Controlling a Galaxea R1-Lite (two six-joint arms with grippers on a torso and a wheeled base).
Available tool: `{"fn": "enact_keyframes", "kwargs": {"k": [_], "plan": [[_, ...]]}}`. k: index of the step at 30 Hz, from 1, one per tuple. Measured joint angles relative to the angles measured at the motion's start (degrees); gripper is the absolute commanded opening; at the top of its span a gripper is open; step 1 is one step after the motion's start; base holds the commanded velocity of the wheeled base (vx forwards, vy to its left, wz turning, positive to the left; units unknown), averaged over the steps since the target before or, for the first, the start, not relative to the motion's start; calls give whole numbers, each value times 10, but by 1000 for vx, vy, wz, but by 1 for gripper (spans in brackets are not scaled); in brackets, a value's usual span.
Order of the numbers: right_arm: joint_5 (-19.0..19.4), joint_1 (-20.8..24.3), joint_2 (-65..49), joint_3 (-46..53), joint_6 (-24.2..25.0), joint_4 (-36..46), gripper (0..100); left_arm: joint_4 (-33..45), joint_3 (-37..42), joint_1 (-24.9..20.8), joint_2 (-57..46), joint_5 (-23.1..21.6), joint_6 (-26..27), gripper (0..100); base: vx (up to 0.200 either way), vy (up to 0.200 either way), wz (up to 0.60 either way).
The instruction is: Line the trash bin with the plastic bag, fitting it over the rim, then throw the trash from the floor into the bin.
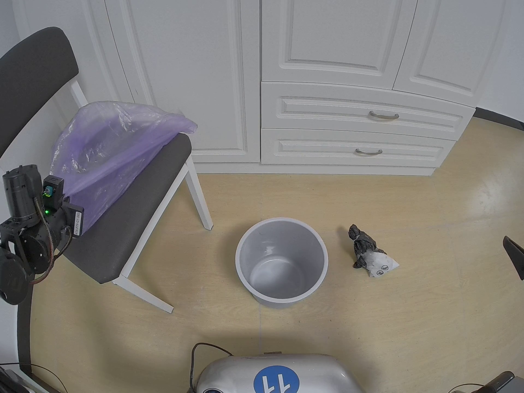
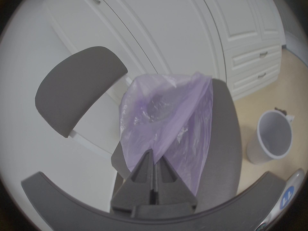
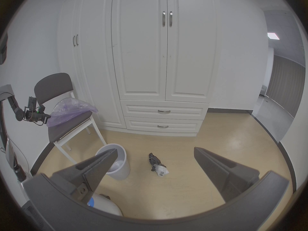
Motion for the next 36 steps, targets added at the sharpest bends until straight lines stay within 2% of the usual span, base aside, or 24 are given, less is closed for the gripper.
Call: {"fn": "enact_keyframes", "kwargs": {"k": [6,10,14,17,21,26,30,36], "plan": [[0,23,5,-5,-20,-9,100,-43,39,-12,-51,-34,-78,0,0,0,0],[-3,71,33,-25,-23,-21,100,-46,48,-37,-87,-55,-133,0,0,0,0],[-14,138,72,-43,-23,-69,100,-44,55,-64,-118,-73,-158,0,0,0,0],[-46,193,103,-48,-17,-113,100,-44,57,-83,-133,-79,-177,0,0,0,0],[-132,277,153,-50,20,-193,100,-48,56,-129,-148,-83,-202,0,0,0,0],[-188,373,210,-44,72,-289,100,-50,44,-185,-159,-83,-222,0,0,0,0],[-223,418,250,-40,93,-335,100,-53,26,-227,-168,-80,-259,0,0,0,0],[-235,443,284,-31,98,-334,100,-54,6,-284,-190,-78,-278,0,0,0,0]]}}
